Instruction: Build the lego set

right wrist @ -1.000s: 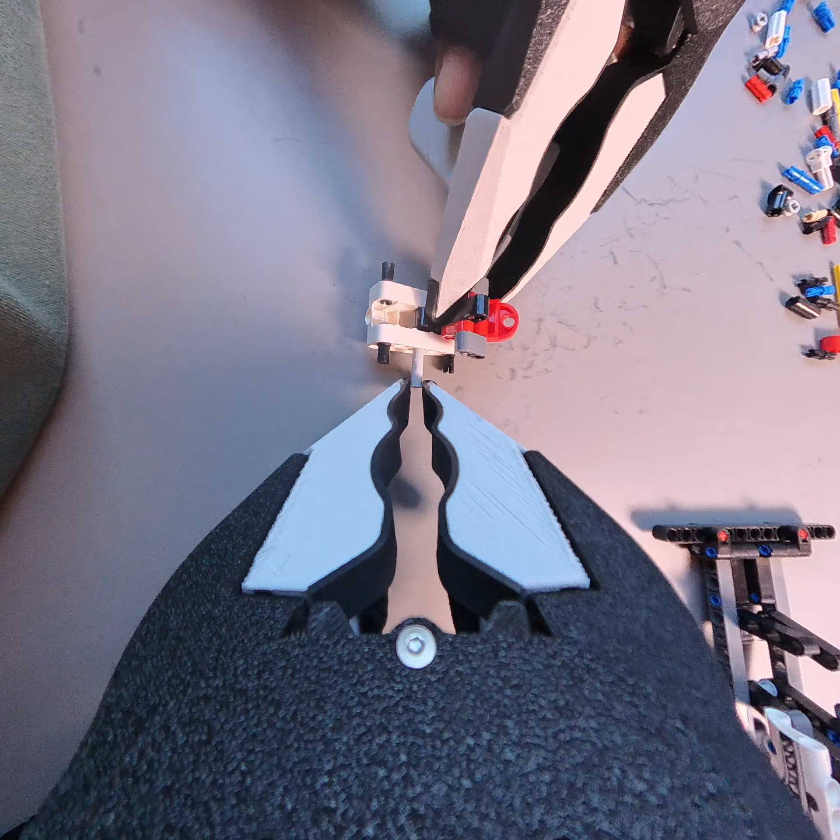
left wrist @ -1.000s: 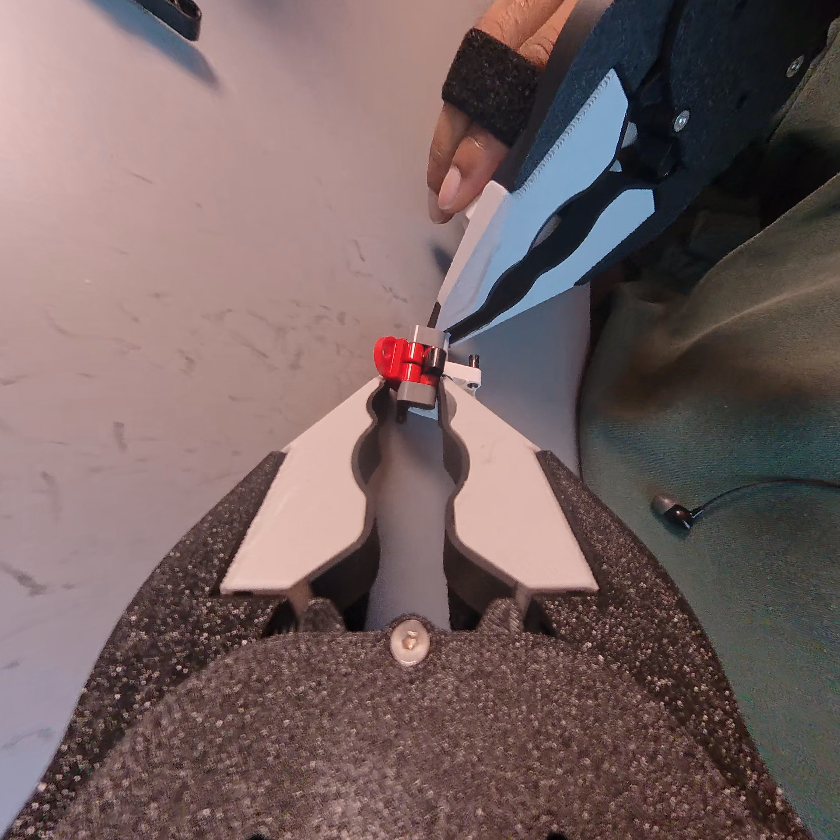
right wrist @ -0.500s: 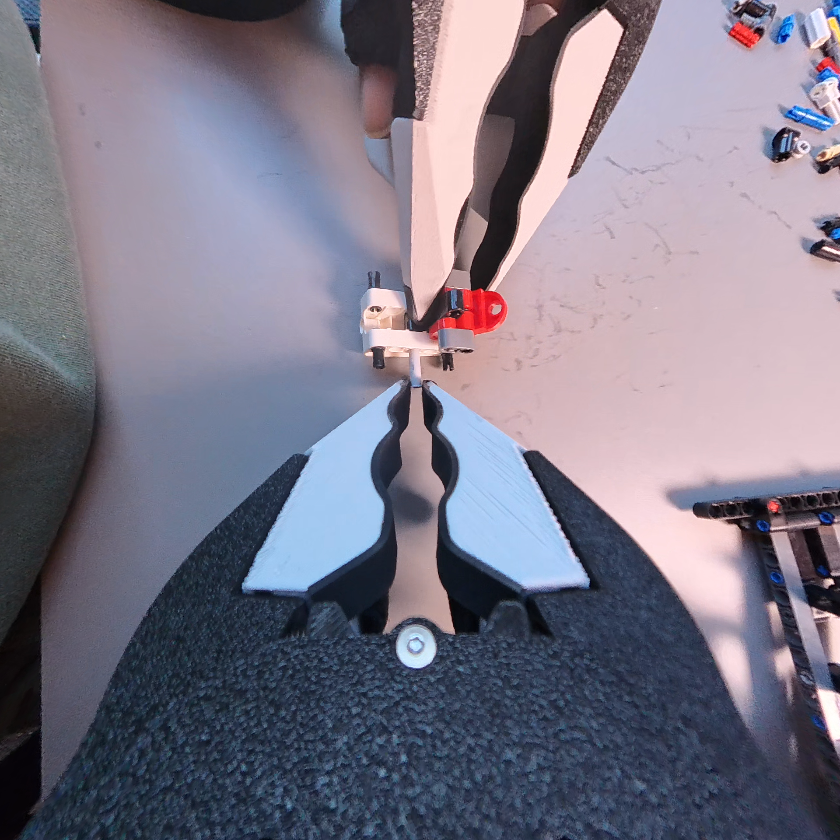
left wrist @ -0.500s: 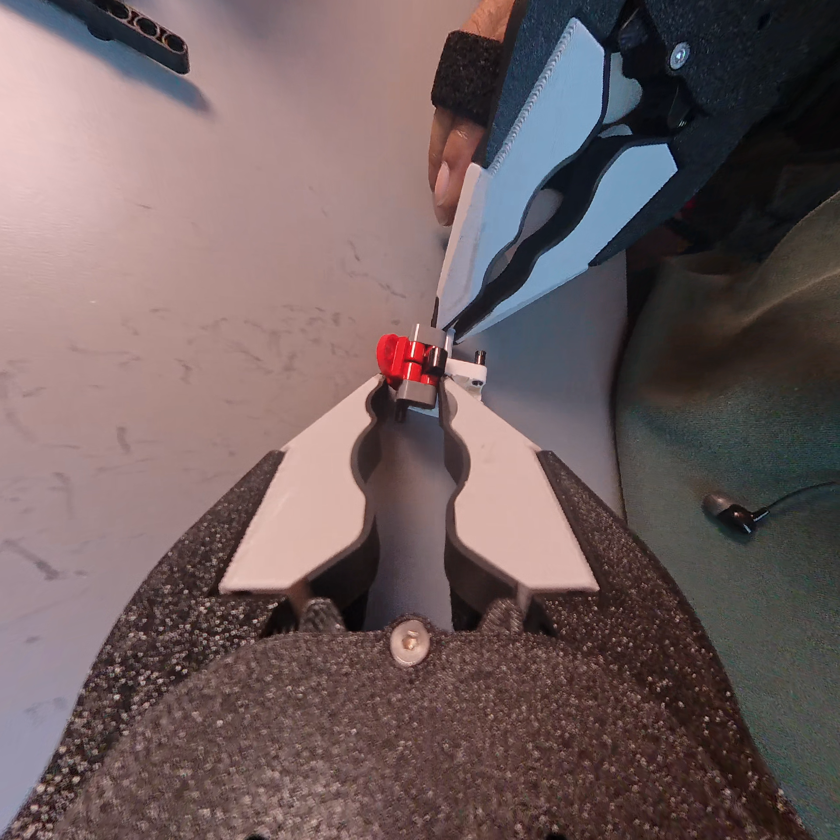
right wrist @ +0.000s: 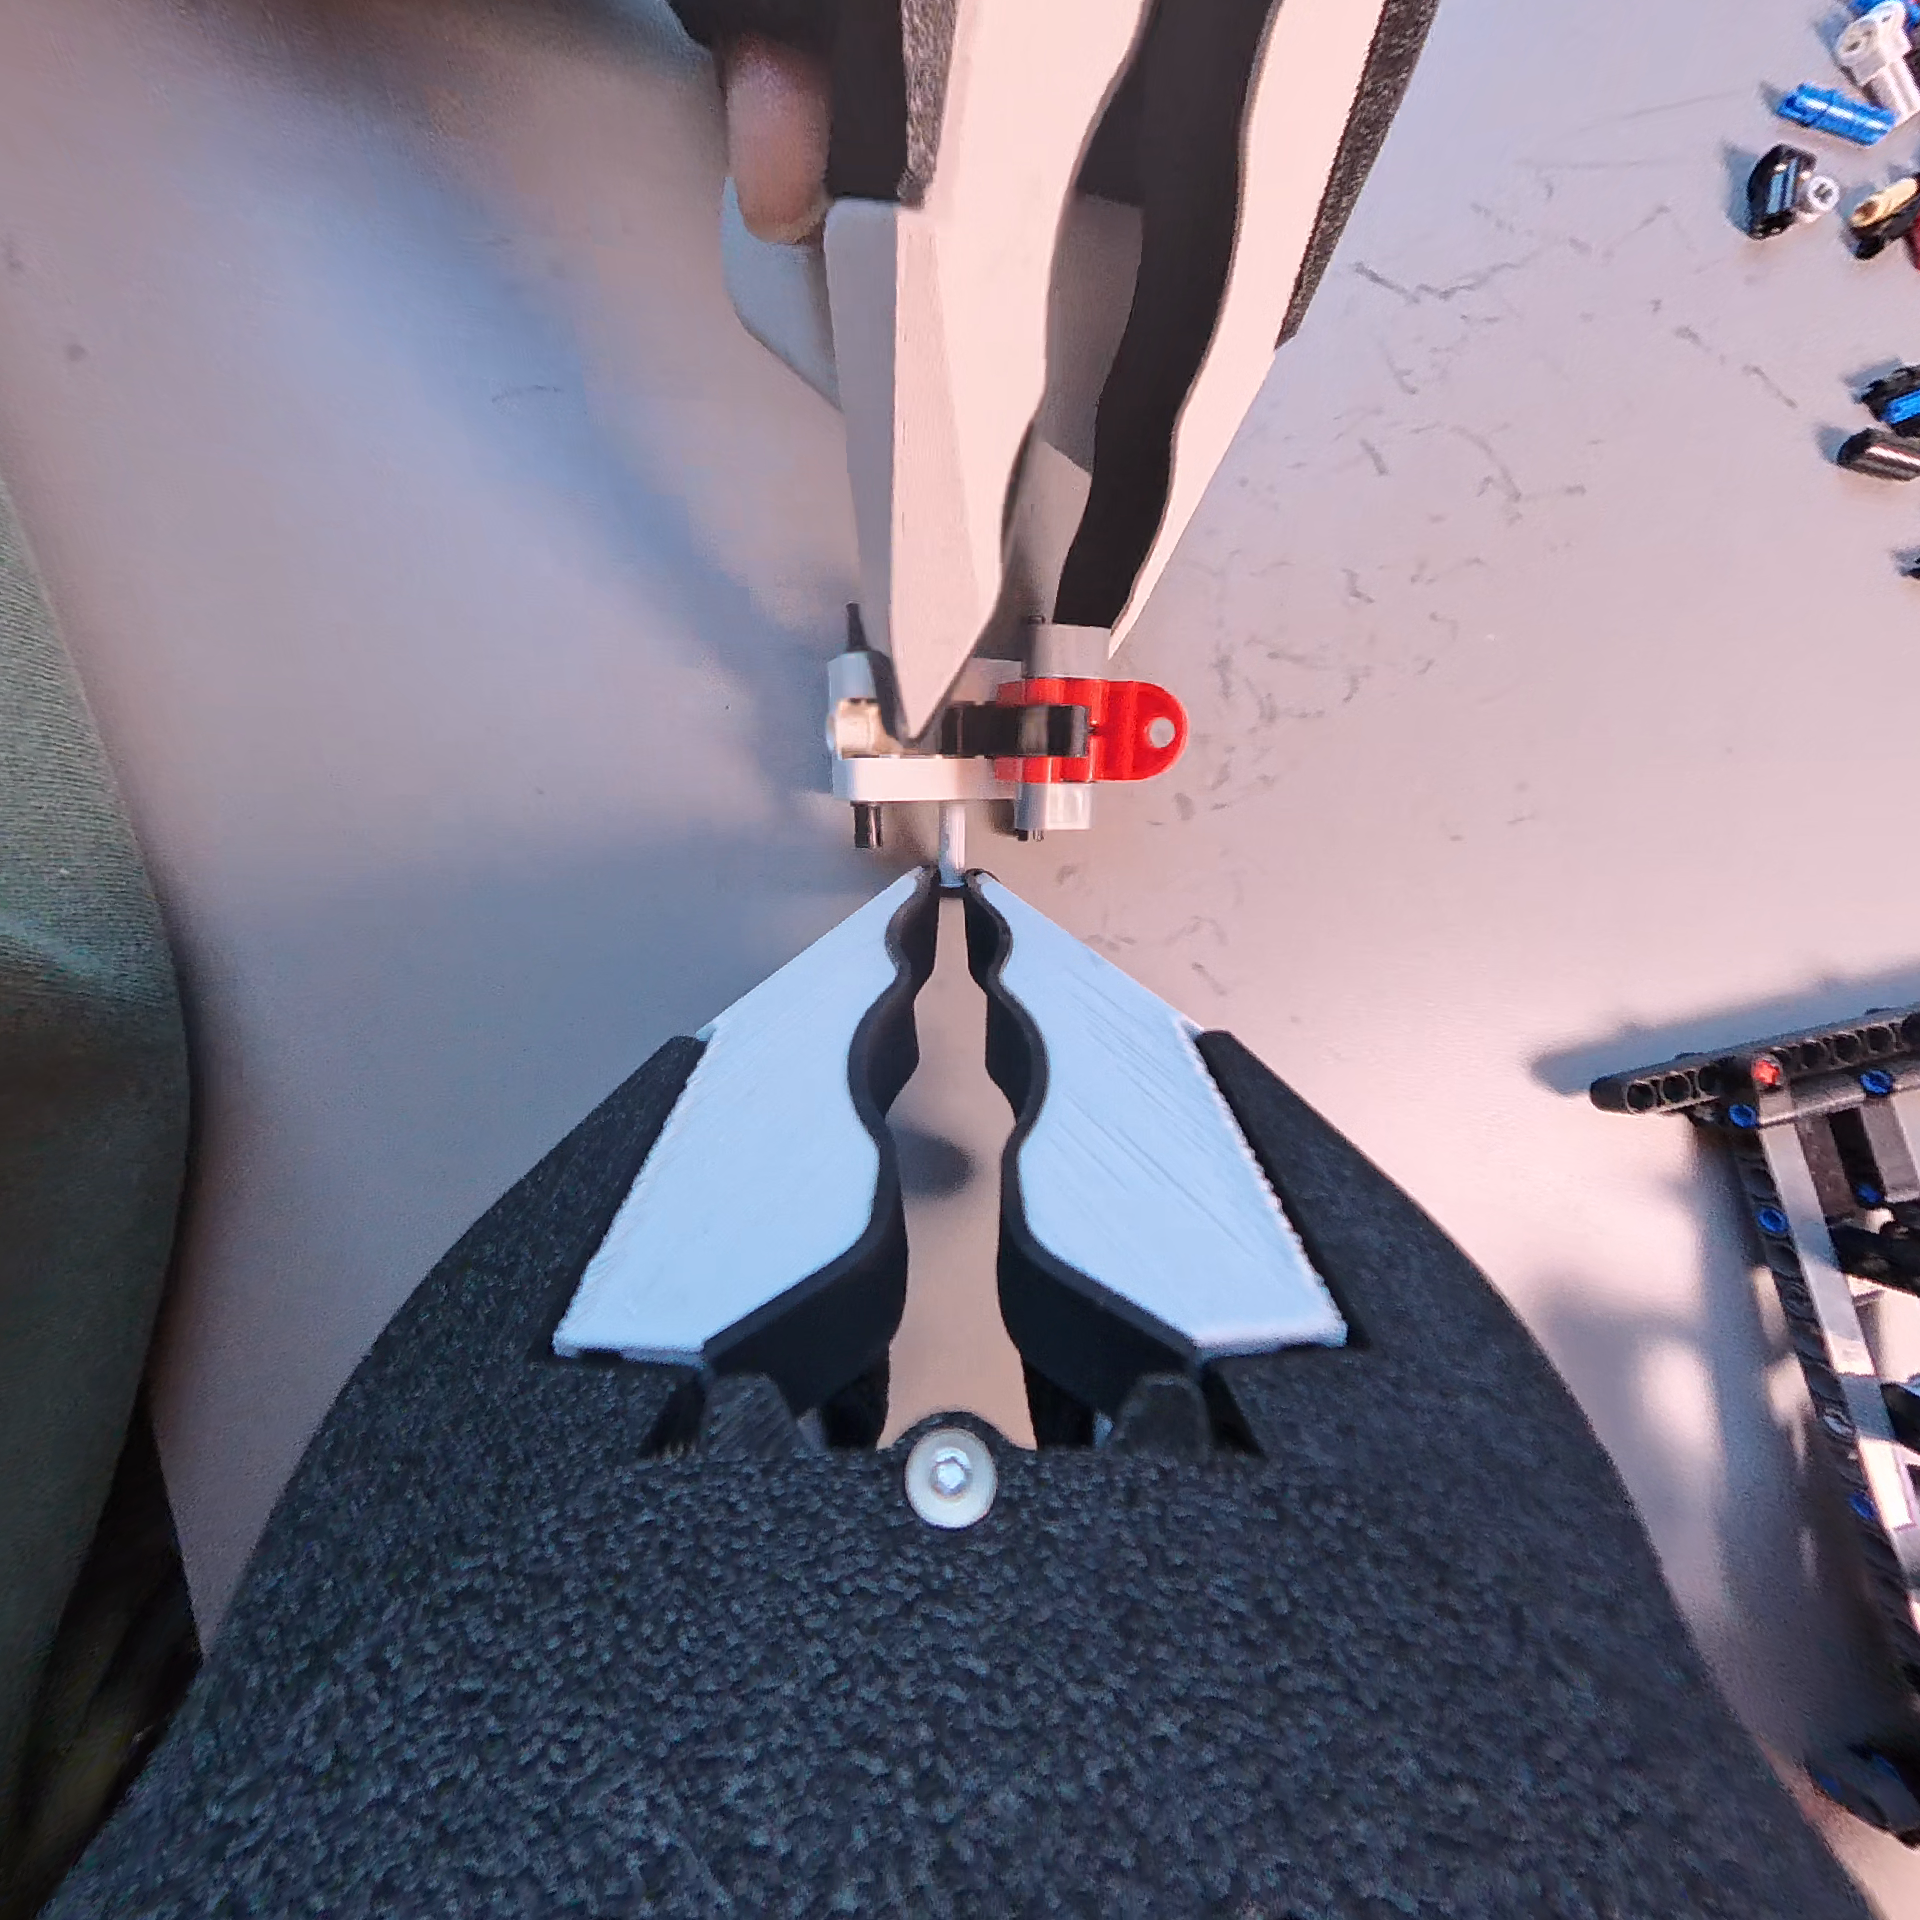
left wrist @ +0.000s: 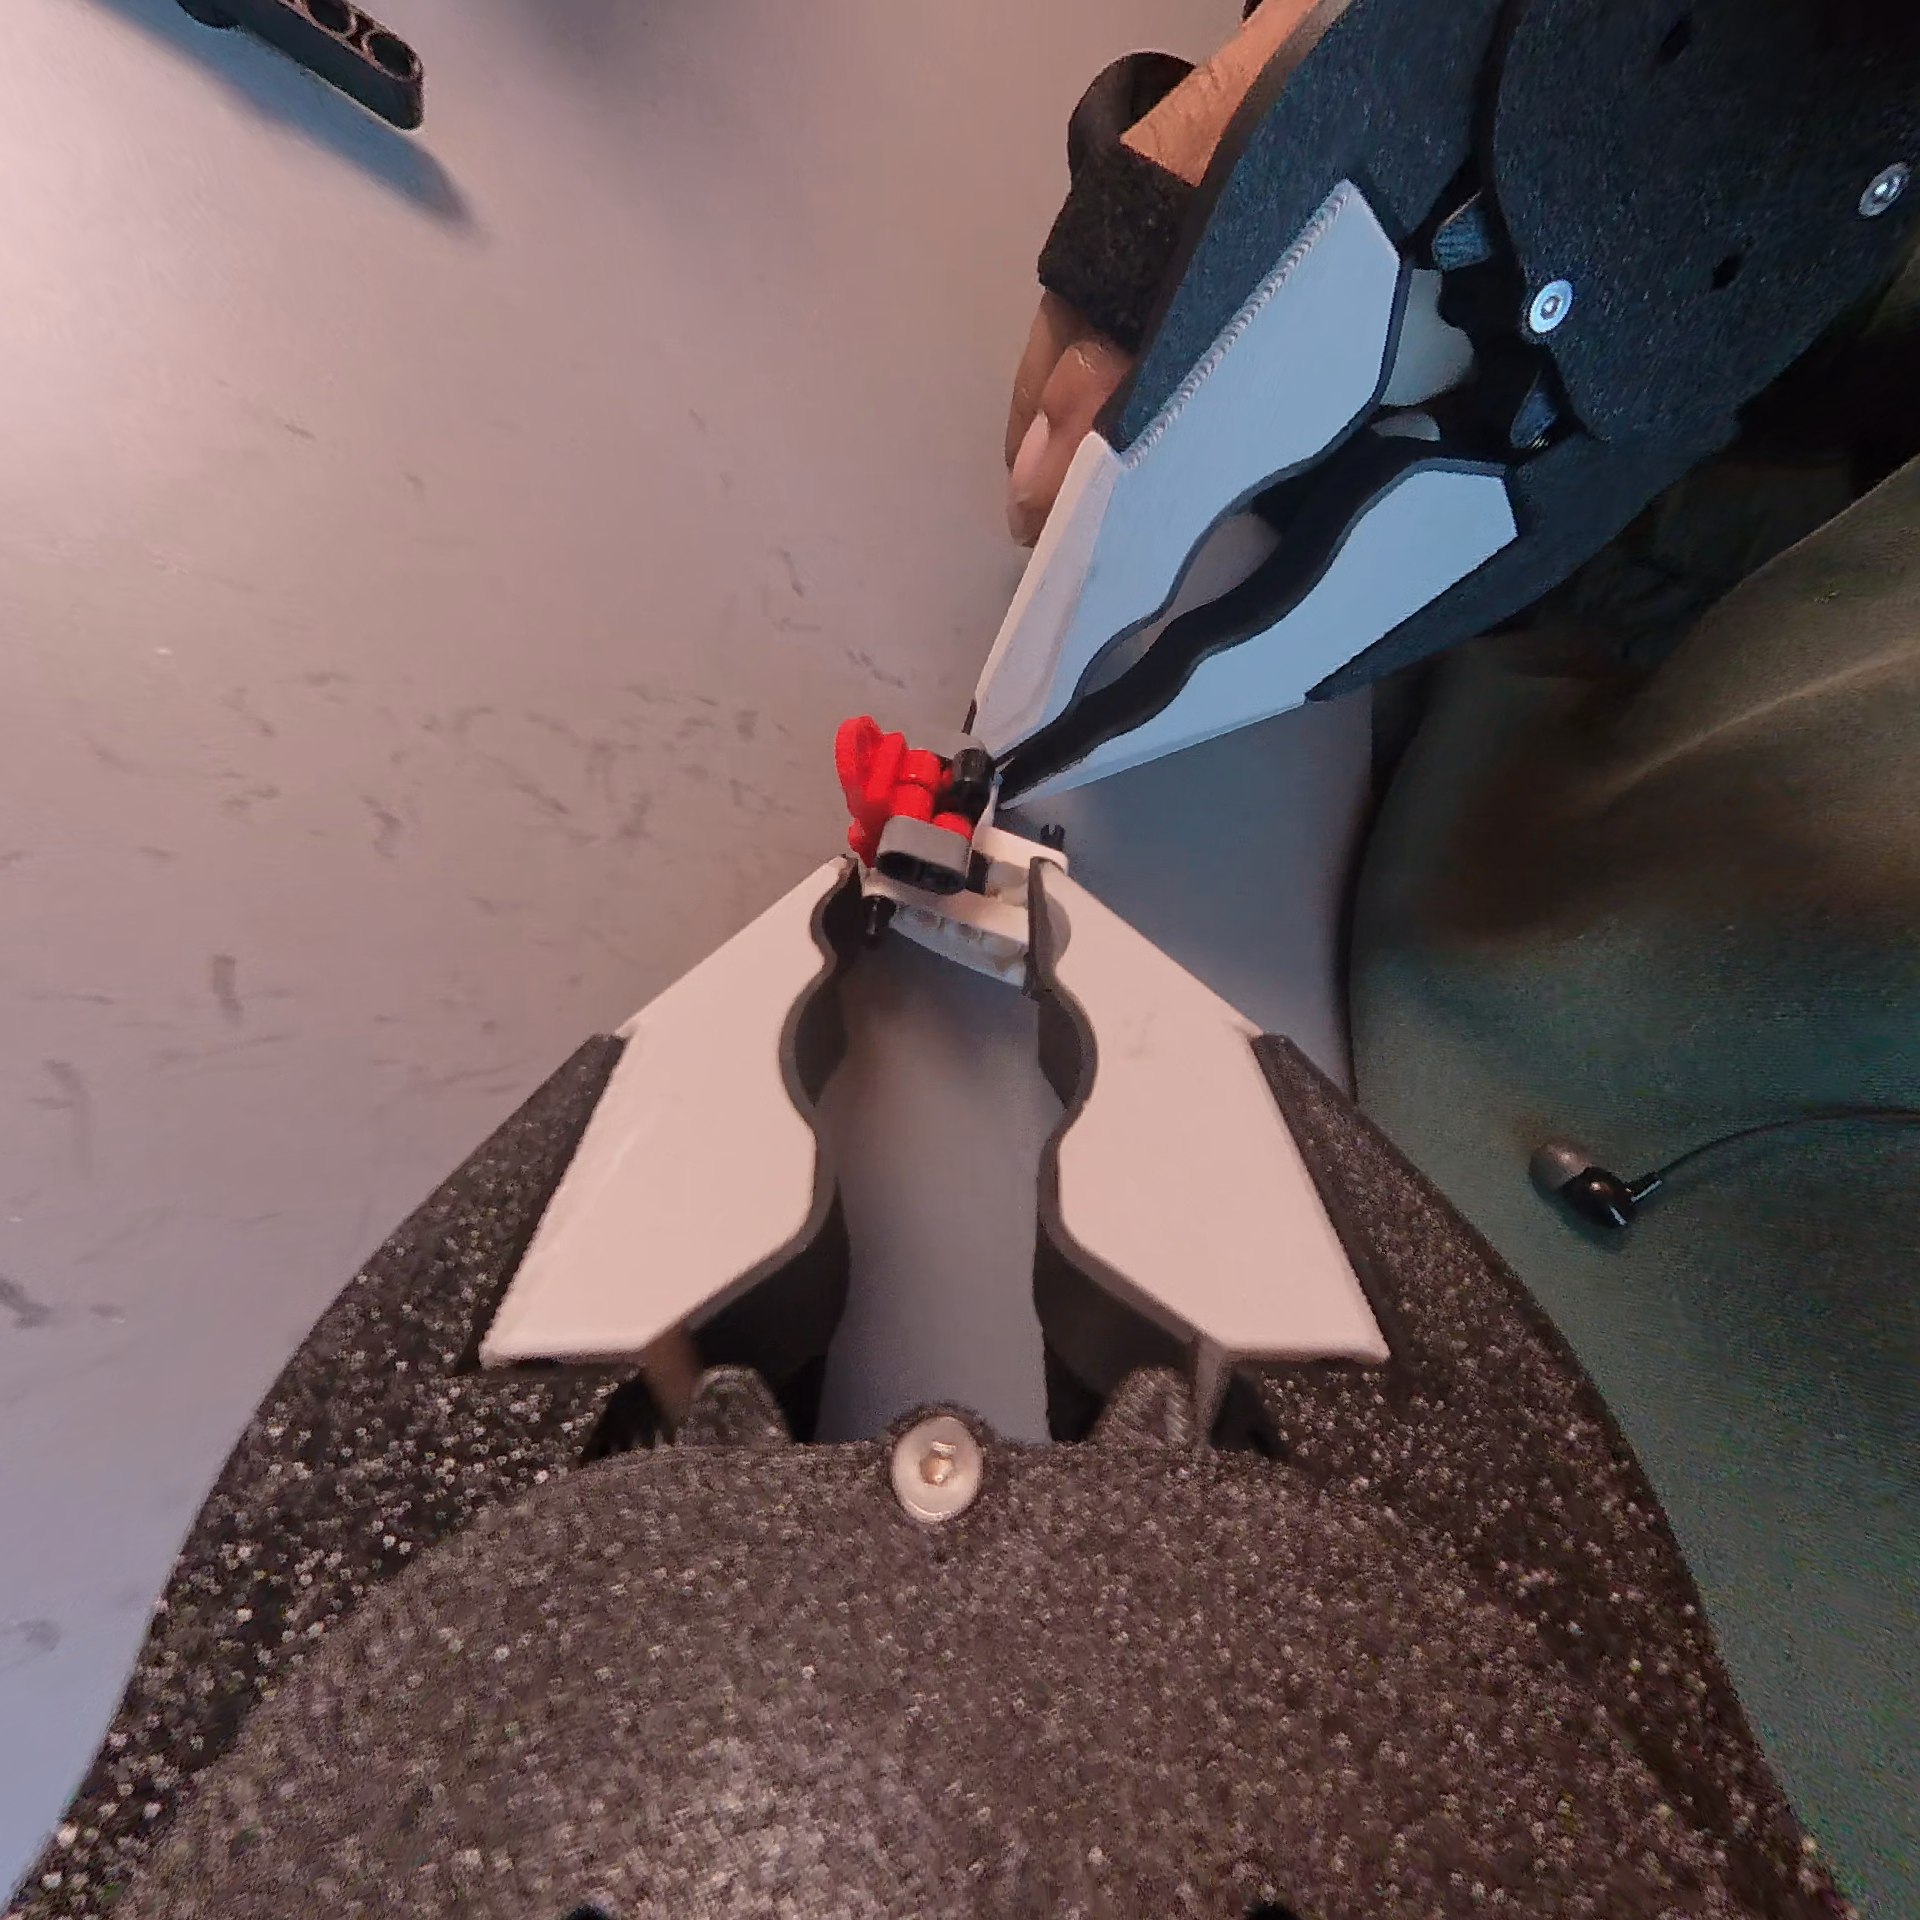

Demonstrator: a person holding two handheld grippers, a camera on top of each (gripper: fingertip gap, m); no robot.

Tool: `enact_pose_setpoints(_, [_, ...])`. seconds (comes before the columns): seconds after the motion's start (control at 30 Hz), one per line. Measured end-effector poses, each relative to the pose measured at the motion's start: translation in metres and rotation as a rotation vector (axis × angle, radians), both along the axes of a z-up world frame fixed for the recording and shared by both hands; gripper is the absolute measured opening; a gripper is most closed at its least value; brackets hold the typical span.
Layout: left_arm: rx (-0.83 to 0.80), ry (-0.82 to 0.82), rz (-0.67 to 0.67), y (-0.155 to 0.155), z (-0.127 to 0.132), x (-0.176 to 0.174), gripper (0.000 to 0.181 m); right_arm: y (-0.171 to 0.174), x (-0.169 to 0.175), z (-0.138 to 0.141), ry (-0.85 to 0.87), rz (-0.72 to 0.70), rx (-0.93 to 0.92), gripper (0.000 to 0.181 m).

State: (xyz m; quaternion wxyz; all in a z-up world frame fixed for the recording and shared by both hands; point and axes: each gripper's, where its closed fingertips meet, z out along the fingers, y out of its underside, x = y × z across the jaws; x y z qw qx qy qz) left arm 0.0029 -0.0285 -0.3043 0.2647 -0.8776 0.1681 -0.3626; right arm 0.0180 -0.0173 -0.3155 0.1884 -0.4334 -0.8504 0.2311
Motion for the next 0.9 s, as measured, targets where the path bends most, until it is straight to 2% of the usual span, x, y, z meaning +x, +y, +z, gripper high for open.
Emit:
enact_pose_setpoints(0.2, [-0.016, -0.025, -0.026, -0.003, 0.003, -0.001, 0.039, -0.002, 0.001, 0.001, 0.011, 0.003, -0.012, 0.004])
enact_pose_setpoints(0.4, [0.064, -0.019, -0.022, 0.010, 0.015, -0.012, 0.041, -0.002, 0.000, 0.002, 0.020, 0.026, -0.002, 0.004])
enact_pose_setpoints(0.5, [0.064, 0.003, -0.072, 0.011, 0.013, -0.008, 0.041, -0.003, 0.000, 0.003, 0.023, 0.032, -0.003, 0.004])
enact_pose_setpoints(0.67, [0.074, 0.000, -0.085, 0.012, 0.010, -0.003, 0.027, -0.002, 0.000, 0.002, 0.022, 0.034, -0.006, 0.004])
enact_pose_setpoints(0.9, [0.063, -0.016, -0.079, 0.010, 0.009, -0.004, 0.026, -0.003, -0.001, 0.002, 0.019, 0.033, -0.013, 0.004])
